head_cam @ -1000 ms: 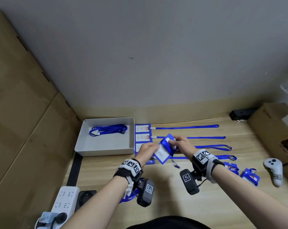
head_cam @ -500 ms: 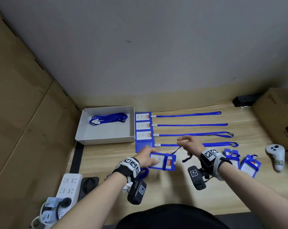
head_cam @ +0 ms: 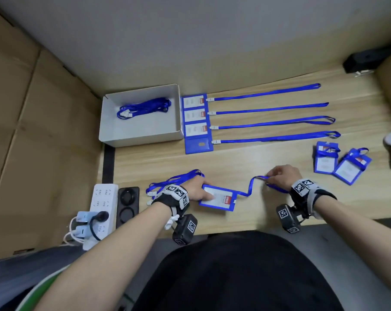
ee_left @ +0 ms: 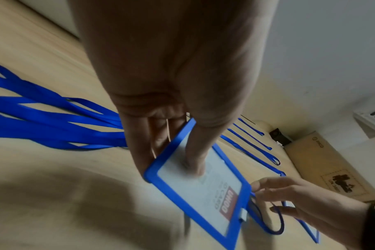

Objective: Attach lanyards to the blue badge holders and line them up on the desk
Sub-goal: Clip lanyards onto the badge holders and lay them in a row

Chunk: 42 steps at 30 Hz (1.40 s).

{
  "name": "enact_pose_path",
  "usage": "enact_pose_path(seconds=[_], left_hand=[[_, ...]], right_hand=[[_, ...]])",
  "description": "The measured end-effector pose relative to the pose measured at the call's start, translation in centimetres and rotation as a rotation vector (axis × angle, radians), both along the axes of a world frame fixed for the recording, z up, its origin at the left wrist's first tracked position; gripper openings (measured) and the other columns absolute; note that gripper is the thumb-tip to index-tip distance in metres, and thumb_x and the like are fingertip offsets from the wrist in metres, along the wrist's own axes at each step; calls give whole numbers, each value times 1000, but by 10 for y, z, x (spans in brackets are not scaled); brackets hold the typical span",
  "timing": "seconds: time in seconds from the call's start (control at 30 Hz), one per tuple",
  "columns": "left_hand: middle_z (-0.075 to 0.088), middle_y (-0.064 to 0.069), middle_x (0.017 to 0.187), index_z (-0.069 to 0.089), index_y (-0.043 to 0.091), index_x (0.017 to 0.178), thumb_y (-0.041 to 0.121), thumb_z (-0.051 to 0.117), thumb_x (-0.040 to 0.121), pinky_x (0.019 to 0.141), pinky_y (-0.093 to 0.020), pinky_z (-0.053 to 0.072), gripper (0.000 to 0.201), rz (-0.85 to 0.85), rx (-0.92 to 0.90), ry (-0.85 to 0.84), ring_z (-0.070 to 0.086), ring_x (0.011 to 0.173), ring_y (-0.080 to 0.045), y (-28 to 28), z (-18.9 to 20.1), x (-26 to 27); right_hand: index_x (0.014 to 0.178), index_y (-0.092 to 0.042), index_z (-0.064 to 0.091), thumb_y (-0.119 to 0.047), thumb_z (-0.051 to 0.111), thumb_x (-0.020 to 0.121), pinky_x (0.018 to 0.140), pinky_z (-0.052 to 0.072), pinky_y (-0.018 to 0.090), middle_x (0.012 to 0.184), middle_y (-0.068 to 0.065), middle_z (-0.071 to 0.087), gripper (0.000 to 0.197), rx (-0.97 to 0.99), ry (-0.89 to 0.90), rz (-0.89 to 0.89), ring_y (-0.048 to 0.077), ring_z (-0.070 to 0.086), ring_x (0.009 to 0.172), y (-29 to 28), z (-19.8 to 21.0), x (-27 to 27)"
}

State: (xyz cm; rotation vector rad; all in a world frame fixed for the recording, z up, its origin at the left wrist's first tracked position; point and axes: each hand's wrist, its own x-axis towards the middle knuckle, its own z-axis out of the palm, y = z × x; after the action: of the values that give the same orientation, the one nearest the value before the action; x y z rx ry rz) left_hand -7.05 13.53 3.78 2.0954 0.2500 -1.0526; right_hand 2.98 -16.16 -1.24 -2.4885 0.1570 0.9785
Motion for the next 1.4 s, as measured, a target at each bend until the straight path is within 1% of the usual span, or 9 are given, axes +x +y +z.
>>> enact_pose_path(seconds=[0.17,0.3,0.5,0.6,0.8,0.9,1.07,1.27,1.4], left_hand=[[66,-6,90,71,9,101,9,74,83,77,-30,51,19,157,-51,-89,61,82,-18,-3,7,9],[68,-9,86,73,0,100,4,74,81,73,-33,51,20,265,-46,-150,58,76,-20,3,17,20],[72,-13,106,69,7,108,1,73,82,92,-43,55,27,398,-7,-217,68,96,-26,13,28,31],[72,-6,100,68,18,95,11,74,76,85,-36,56,21,322,124,-228,68,94,-24,8,32,32],[70,4,86,68,25,85,46,69,73,69,-32,52,24,50,298,-204,65,79,-15,-1,50,41],[69,1,83,68,22,85,39,68,84,68,-28,47,17,147,70,-246,62,76,-14,-12,54,48],[62,3,71,67,18,81,25,68,90,61,-8,43,11,327,-132,-349,56,65,-2,-18,57,52],[69,-1,79,66,26,73,33,67,83,77,-34,55,12,403,-103,-345,66,73,-15,-19,55,59],[64,-1,70,64,19,79,30,68,84,63,-27,46,14,493,-137,-334,57,65,-15,-24,59,64]], right_hand=[[107,-31,70,-17,67,80,107,40,37,118,1,53,31,168,-86,246,28,41,126,21,17,5],[116,-13,69,16,52,78,87,37,2,117,-8,63,51,493,100,500,6,54,108,50,47,4],[96,-3,64,-3,46,100,56,47,21,74,-1,65,18,614,152,425,17,61,64,65,57,7],[82,-9,63,-8,47,101,46,38,26,62,-8,61,25,600,115,410,13,46,45,69,64,10],[59,-14,65,-22,59,98,67,41,16,67,-6,68,40,588,-11,447,1,59,65,75,77,24],[55,-15,64,-30,65,94,73,45,13,68,-4,71,42,591,-72,431,2,67,81,83,87,28],[59,-15,64,-30,62,96,66,42,10,60,-11,68,39,584,-109,430,-4,63,69,90,97,31],[79,-12,74,-19,57,98,59,39,21,58,-3,65,26,627,-144,406,7,49,54,95,103,31],[76,-15,75,-26,61,95,61,43,31,57,0,65,26,611,-204,337,13,50,57,95,107,30]])
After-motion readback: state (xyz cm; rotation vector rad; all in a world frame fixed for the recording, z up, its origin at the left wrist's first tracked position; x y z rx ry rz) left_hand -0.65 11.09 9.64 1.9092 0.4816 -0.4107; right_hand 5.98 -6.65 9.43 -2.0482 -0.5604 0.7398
